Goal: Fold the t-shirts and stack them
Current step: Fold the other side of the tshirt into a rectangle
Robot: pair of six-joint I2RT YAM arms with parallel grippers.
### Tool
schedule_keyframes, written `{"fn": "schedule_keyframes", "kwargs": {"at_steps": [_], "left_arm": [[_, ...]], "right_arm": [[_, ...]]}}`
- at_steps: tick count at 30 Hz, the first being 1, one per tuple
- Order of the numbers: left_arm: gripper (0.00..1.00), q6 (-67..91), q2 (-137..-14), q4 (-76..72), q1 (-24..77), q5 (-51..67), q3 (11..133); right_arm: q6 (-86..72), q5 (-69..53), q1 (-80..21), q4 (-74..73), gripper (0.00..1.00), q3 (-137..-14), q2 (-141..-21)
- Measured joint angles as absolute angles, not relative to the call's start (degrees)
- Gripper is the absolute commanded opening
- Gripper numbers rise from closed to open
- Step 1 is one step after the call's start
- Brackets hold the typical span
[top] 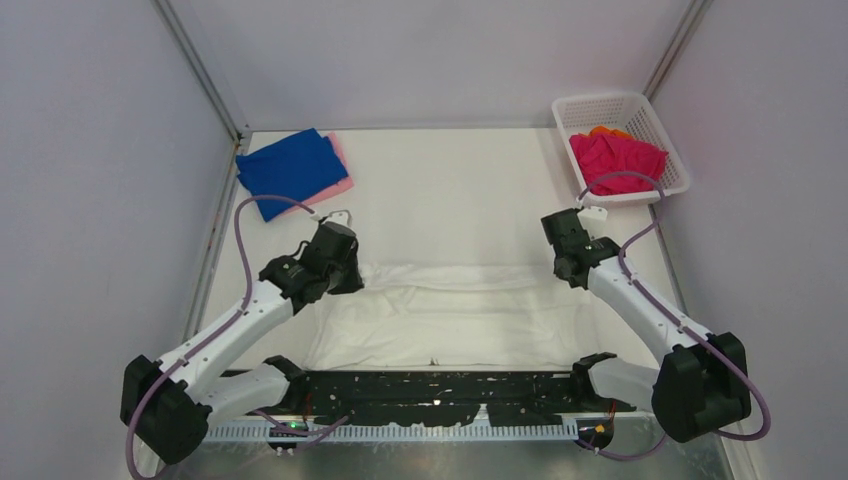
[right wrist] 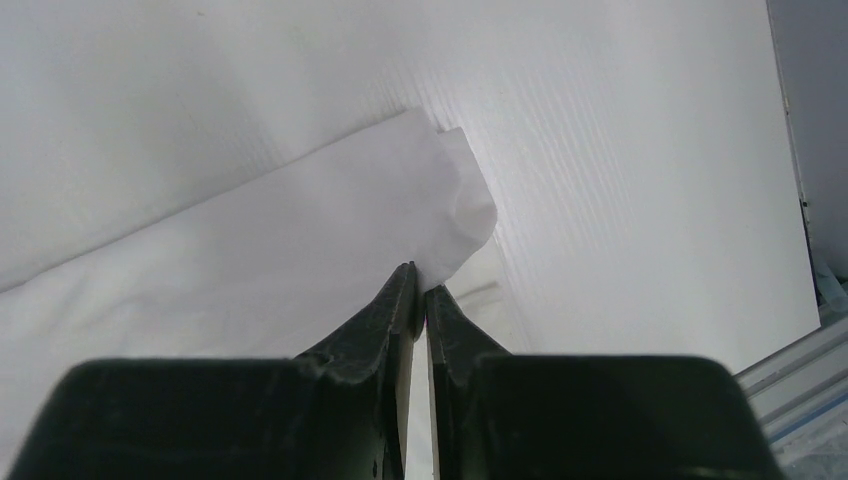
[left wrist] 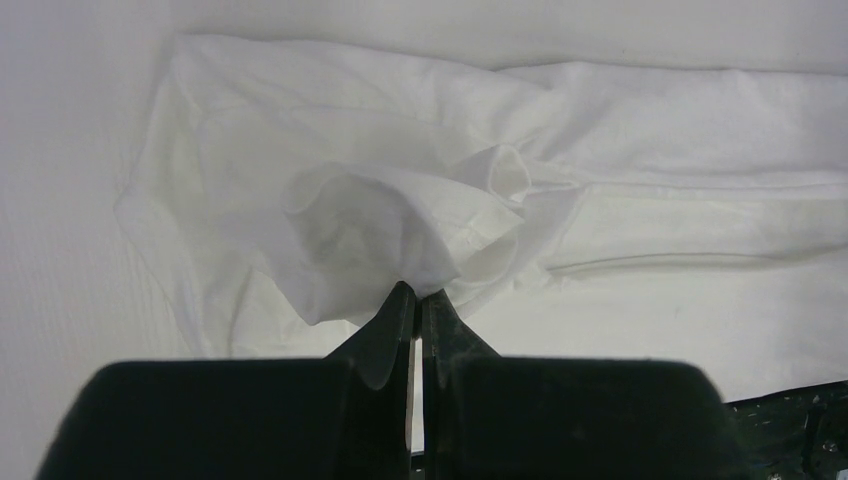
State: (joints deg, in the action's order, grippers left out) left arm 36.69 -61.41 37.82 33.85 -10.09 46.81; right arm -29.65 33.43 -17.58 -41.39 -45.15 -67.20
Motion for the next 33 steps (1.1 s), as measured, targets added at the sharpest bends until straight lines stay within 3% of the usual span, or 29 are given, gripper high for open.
{"fn": "schedule_keyframes", "kwargs": {"at_steps": [10, 14, 16, 18, 20, 23, 24, 27, 33], "left_arm": [[0.0, 40.42, -51.66, 39.9, 37.41, -10.52, 40.4], [0.0, 42.04, -50.43, 40.27, 38.96, -10.48, 37.54], [0.02, 42.92, -50.46, 40.6, 39.29, -10.26, 36.34], [0.23, 43.57, -50.46, 40.73, 39.51, -9.54, 34.76], [0.49, 44.12, -50.46, 41.36, 39.81, -8.34, 33.26], [0.8, 45.01, -50.04, 43.81, 40.84, -6.33, 32.05], [0.95, 44.88, -49.45, 45.21, 41.28, -5.58, 31.88], [1.0, 44.38, -45.04, 48.77, 42.33, -2.72, 31.86], [1.0, 43.05, -35.99, 49.28, 42.7, -0.58, 34.15]], "right_arm": [[-29.67, 32.25, -17.74, -42.63, 0.19, -42.39, -62.19], [-29.76, 31.0, -17.93, -43.03, 0.24, -41.82, -61.63], [-30.28, 30.48, -18.04, -43.72, 0.33, -41.34, -61.69], [-31.35, 30.11, -18.22, -45.54, 0.6, -40.99, -62.06], [-32.75, 29.63, -18.39, -47.42, 0.67, -40.4, -62.28], [-34.35, 29.36, -18.65, -50.02, 0.77, -39.59, -62.0], [-34.83, 29.28, -18.65, -51.0, 0.84, -39.42, -61.69], [-36.21, 29.43, -18.65, -53.3, 1.0, -39.42, -59.11], [-36.62, 30.39, -18.65, -53.54, 0.95, -39.92, -47.29]]}}
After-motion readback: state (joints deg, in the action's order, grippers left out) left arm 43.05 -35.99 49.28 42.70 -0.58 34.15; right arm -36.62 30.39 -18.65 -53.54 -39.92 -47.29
